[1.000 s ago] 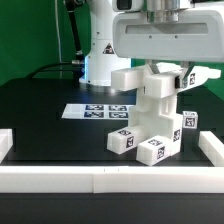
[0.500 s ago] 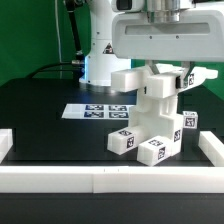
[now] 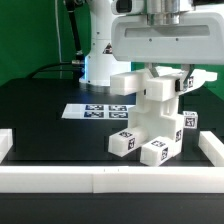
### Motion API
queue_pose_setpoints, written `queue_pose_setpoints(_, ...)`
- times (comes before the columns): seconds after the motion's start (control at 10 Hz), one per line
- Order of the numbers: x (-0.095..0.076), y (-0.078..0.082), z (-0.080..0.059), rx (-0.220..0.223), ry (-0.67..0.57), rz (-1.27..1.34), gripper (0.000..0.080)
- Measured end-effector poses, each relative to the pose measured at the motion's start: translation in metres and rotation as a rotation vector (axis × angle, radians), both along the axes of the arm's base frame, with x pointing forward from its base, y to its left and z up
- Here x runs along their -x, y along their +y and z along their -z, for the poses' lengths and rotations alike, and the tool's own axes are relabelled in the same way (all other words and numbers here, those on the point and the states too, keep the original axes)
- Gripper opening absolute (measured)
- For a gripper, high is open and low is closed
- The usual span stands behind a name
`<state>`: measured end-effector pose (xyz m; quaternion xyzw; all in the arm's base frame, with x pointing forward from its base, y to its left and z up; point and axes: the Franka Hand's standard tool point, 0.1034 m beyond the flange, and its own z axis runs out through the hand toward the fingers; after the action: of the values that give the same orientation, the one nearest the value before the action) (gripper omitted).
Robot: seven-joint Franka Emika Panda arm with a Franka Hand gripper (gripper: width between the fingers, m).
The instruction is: Assemble chair
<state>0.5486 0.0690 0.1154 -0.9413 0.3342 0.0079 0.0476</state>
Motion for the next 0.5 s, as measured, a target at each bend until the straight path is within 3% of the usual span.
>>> queue_pose_setpoints(0.5, 0.003, -0.001, 0.016, 0.011, 0.022, -0.008, 0.0290)
